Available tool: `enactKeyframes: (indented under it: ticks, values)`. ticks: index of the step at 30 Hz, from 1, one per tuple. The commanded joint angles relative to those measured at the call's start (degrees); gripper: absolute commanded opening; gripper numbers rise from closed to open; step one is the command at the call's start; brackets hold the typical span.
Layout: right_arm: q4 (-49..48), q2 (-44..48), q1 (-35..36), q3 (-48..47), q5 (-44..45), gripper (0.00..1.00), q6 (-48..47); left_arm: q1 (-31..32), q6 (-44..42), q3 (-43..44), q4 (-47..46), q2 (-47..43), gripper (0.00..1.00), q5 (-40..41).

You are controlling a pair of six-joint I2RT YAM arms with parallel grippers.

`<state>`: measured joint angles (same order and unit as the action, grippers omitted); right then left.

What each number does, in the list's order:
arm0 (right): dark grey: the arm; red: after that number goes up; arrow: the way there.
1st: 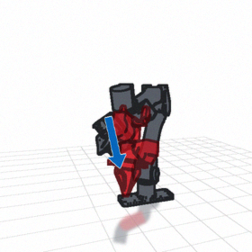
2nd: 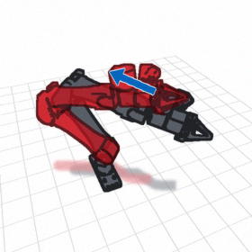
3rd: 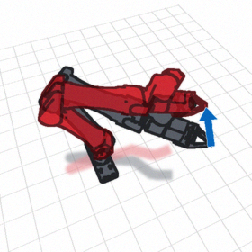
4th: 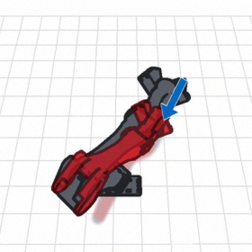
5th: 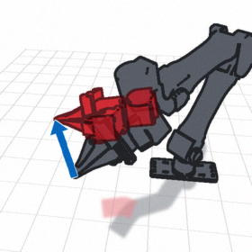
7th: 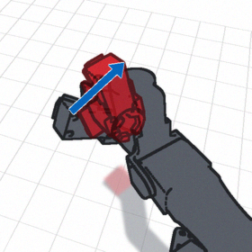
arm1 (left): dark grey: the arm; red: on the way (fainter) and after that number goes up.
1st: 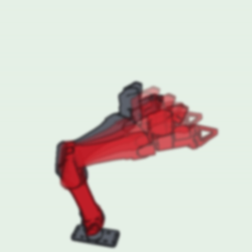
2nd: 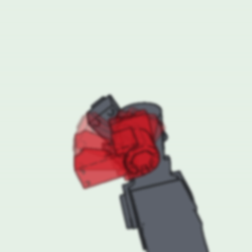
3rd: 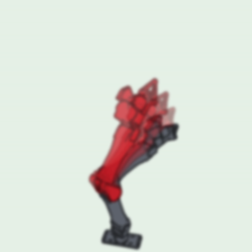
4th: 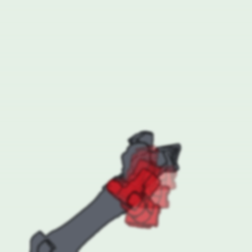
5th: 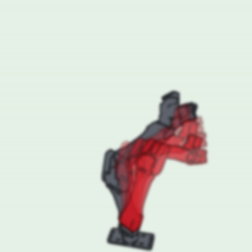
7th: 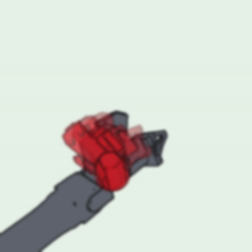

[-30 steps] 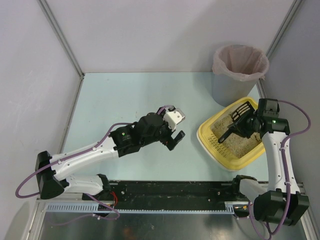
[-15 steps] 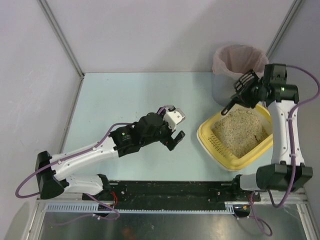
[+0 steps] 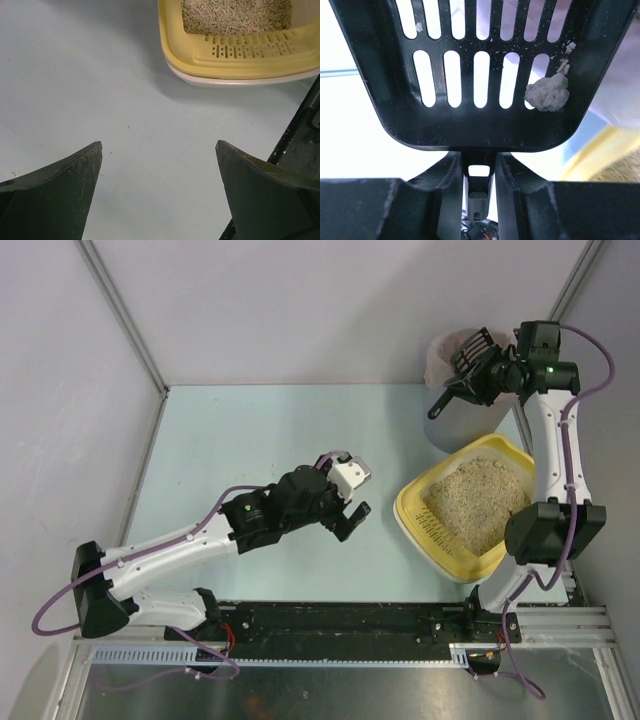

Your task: Clean the litter box

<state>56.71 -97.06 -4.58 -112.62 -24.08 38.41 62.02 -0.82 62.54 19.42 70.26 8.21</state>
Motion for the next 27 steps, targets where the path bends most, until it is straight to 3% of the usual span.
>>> enactKeyframes:
  ticks: [1, 9, 13, 15, 27]
  values:
    - [-10.2, -4.2, -0.7, -5.6, -9.6, 0.0, 5.1, 0.3, 0.4, 0.3, -1.6, 0.8, 1.0, -0.7]
    - [-33.8, -7.6, -4.5, -1.2, -22.1, 0.0, 23.2, 0.4, 0.1, 0.3, -1.8, 1.3, 1.0, 0.0]
    - [-50.1, -6.4, -6.7, 6.3, -27.0, 0.0, 40.4, 0.3, 0.1, 0.3, -1.5, 1.4, 1.0, 0.1]
    - [-61.3, -5.5, -8.4, 11.6, -28.5, 0.0, 47.2, 0.3, 0.1, 0.3, -1.5, 1.4, 1.0, 0.1]
    - [-97.5, -7.1, -13.5, 23.4, -32.2, 0.0, 81.4, 0.3, 0.2, 0.3, -1.5, 1.4, 1.0, -0.4]
